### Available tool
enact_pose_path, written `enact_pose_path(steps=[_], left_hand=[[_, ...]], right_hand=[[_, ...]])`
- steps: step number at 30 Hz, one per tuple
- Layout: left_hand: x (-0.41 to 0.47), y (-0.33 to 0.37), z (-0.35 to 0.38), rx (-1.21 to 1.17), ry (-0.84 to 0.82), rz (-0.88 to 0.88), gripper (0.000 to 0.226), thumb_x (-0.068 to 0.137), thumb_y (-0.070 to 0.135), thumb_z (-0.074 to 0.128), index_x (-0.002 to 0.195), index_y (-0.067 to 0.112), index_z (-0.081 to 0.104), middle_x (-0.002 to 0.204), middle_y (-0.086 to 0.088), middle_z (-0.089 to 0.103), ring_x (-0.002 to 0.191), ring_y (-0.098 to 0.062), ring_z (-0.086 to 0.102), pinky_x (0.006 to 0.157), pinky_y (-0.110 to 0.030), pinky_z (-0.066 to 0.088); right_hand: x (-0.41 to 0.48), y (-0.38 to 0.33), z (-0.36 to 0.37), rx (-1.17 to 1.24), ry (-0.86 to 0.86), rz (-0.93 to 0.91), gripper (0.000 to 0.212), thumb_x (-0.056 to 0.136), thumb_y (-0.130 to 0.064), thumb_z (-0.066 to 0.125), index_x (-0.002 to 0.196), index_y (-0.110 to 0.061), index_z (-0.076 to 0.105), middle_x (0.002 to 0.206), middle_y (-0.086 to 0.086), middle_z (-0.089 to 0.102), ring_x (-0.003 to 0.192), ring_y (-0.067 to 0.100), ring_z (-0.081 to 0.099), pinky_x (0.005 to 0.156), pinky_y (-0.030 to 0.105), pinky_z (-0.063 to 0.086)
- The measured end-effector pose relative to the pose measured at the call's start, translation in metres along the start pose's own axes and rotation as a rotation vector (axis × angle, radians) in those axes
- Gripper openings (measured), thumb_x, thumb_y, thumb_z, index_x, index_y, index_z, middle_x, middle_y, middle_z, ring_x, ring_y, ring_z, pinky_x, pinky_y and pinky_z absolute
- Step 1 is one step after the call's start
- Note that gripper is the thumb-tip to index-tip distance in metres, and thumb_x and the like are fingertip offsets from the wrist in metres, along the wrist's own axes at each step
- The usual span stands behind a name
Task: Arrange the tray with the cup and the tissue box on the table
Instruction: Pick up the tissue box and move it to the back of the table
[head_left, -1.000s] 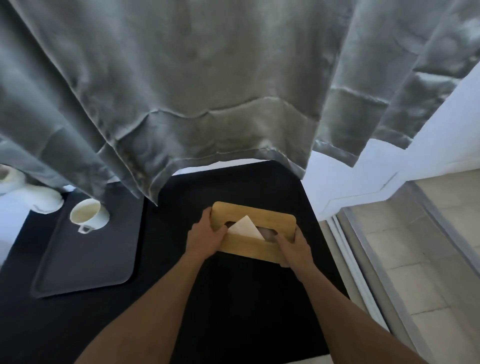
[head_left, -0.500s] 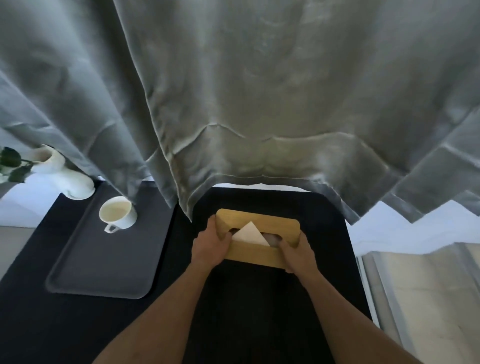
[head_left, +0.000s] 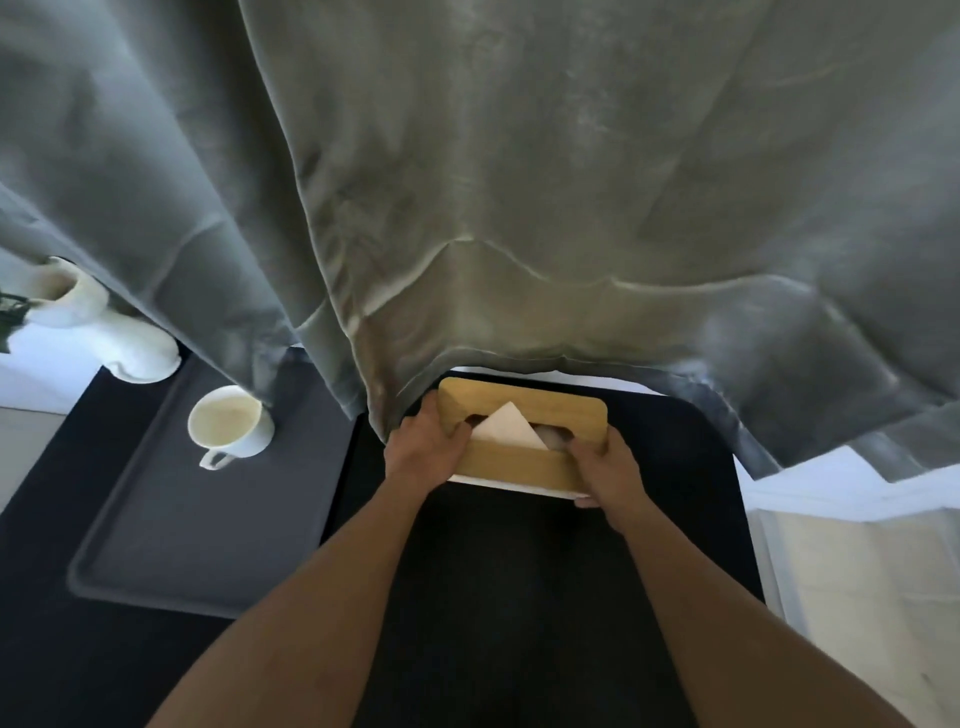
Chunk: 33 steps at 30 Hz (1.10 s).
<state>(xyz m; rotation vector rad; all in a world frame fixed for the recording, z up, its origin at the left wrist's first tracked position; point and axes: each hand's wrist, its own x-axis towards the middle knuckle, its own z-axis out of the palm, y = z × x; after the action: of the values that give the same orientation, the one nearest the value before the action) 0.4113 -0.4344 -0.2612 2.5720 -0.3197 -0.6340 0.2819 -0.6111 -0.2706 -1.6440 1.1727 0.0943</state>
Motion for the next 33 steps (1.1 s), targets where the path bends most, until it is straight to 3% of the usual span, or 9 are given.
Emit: enact_pose_path(steps=[3,9,17,33], left_hand=[[0.012,0.003,0.001,0.022,-0.003,0.014,0.068,0.091,0.049,0.044,0.149,0.020,0.022,0.137,-0.013,0.053,0.123,-0.033,0.051,0.100,-0.048,0.043],[0.030,0.011,-0.002,-0.014,-0.001,0.029,0.061,0.090,0.044,0.045,0.145,0.021,0.032,0.137,-0.008,0.053,0.122,-0.029,0.052,0.093,-0.041,0.043],[0.052,0.023,-0.006,-0.043,-0.008,0.018,0.053,0.090,0.042,0.042,0.138,0.019,0.039,0.132,-0.013,0.054,0.116,-0.035,0.054,0.087,-0.042,0.041],[0.064,0.020,-0.004,-0.123,-0.067,-0.020,0.067,0.094,0.048,0.038,0.152,0.027,0.011,0.143,-0.012,0.045,0.128,-0.037,0.044,0.102,-0.052,0.036]], right_hand=[[0.013,-0.007,0.002,0.025,-0.008,0.057,0.067,0.086,-0.045,0.062,0.144,-0.025,0.035,0.132,0.008,0.047,0.109,0.029,0.053,0.074,0.049,0.060],[0.031,-0.017,0.001,0.053,-0.020,0.085,0.060,0.089,-0.040,0.060,0.142,-0.022,0.038,0.121,0.005,0.046,0.106,0.029,0.050,0.079,0.052,0.059],[0.047,-0.031,0.004,0.104,-0.010,0.095,0.061,0.090,-0.043,0.058,0.144,-0.025,0.036,0.127,0.005,0.045,0.114,0.033,0.051,0.079,0.052,0.059],[0.064,-0.030,0.012,0.219,0.042,0.098,0.051,0.091,-0.042,0.059,0.138,-0.028,0.044,0.129,0.008,0.051,0.114,0.034,0.055,0.076,0.054,0.060]])
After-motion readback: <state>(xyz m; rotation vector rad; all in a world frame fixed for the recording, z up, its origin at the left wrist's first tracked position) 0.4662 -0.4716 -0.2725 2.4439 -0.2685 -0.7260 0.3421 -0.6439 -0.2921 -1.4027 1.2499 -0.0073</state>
